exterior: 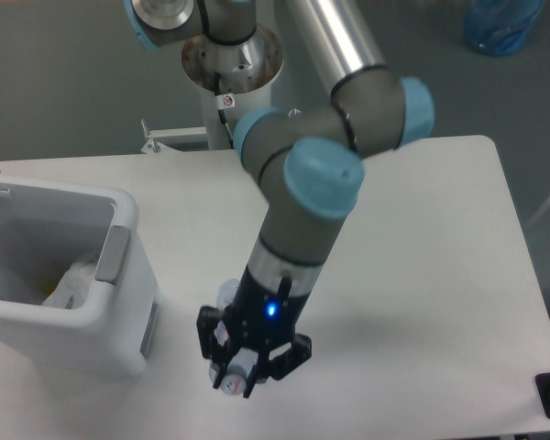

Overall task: Place the trash in the trash can
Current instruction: 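Lift the bottle, carry it over the bin and drop it in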

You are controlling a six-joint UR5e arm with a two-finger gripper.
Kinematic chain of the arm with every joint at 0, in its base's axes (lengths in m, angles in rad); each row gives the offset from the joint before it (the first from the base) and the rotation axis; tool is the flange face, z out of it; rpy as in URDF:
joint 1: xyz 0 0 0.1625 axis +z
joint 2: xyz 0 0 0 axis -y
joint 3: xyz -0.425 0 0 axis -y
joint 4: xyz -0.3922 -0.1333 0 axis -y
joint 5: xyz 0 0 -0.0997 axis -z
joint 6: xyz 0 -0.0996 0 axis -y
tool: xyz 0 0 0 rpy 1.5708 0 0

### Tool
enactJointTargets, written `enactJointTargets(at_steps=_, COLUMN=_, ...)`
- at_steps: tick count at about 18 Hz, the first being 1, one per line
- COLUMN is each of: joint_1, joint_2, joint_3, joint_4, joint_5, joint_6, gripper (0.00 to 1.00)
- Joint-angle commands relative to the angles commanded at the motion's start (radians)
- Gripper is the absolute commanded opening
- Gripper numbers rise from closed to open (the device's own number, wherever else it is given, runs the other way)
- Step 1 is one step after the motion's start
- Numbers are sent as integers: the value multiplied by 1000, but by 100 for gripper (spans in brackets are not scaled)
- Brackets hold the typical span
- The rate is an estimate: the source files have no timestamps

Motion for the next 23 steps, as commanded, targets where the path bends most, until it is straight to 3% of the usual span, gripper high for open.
enactJointTargets(at_steps=4, joint_1=5, joint_2=46, joint_3=11, joint_4=37, joint_5=-103, joint_6=-12, gripper=0)
enactJointTargets(at_steps=9, joint_1=5, joint_2=65, joint_3=52, joint_4=40, joint_5=-209, joint_6=-28, gripper=0)
enactJointTargets(at_steps=14, joint_1=0, joint_2=100, joint_3=52, joint_4=58, joint_5=-305, joint_6=-26, gripper=0)
enactJointTargets(at_steps=19, joint_1=-21, joint_2=126, joint_3=40, joint_4=58, joint_5=-320, joint_6=-28, gripper=0)
enactJointTargets(at_steps=23, joint_1=-83, joint_2=163, joint_3=-15, joint_4=60, joint_5=-320, joint_6=-25, gripper=0)
